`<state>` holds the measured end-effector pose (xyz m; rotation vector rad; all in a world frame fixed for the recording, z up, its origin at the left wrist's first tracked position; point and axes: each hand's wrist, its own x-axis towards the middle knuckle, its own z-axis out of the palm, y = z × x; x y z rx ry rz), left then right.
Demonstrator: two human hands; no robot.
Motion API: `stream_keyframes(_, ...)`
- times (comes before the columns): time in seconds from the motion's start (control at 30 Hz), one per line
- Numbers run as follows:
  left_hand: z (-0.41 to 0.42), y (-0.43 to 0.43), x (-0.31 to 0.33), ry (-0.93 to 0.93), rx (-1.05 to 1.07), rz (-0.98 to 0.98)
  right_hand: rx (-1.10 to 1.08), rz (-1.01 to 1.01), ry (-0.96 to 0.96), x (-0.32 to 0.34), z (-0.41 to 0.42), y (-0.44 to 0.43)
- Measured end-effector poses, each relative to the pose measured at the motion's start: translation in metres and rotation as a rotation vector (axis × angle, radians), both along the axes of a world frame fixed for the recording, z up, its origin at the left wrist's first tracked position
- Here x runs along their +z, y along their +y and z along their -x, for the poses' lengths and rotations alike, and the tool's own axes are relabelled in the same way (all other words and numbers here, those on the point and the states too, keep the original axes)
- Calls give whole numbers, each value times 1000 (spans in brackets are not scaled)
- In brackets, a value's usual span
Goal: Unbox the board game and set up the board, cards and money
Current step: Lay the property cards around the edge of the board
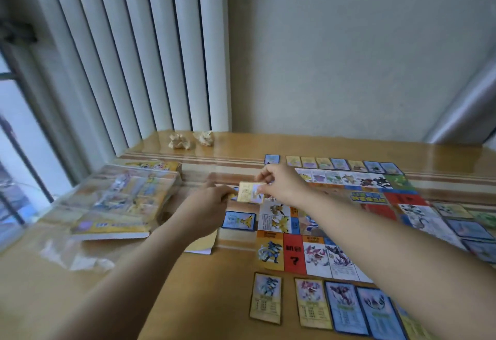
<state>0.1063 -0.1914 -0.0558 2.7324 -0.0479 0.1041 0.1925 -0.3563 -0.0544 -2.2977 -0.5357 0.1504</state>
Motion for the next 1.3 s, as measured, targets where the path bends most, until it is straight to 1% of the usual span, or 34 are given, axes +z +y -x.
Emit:
stream_keyframes(0.07,-1,1,-12,86,1,-147,7,33,16,-12,-6,10)
stream_keyframes(0.13,0,-3,-19,136,-57,-281,13,88,-4,-22,-10,17)
stream_keyframes(0.17,1,-6,-21,164,-94,-316,8,115,-16,-26,-12,20)
stream_keyframes(0.3,1,-11,-22,267,-172,-386,5,268,-91,-34,-18,25)
stream_keyframes(0.4,1,-14,-22,330,-202,-405,31,345,-195,-31,-22,22)
stream_keyframes(0.47,0,-14,-22,344,-204,-404,110,426,-226,-27,-24,18)
stream_keyframes(0.57,-1,-14,-22,336,-203,-408,280,679,-220,-26,-27,12)
stream_keyframes(0.63,-2,-14,-21,330,-199,-400,340,783,-205,-29,-28,10)
stream_keyframes(0.83,-4,-14,-21,322,-196,-402,356,806,-189,-30,-31,10)
stream_keyframes(0.93,-4,-14,-21,319,-195,-405,346,772,-233,-26,-26,9)
stream_keyframes(1.0,-4,-15,-21,319,-194,-400,381,760,-267,-23,-19,8)
stream_keyframes(1.13,-4,-16,-21,325,-197,-434,458,812,-268,-23,-3,4)
stream_keyframes(1.3,0,-16,-21,315,-201,-439,438,831,-273,-25,4,3)
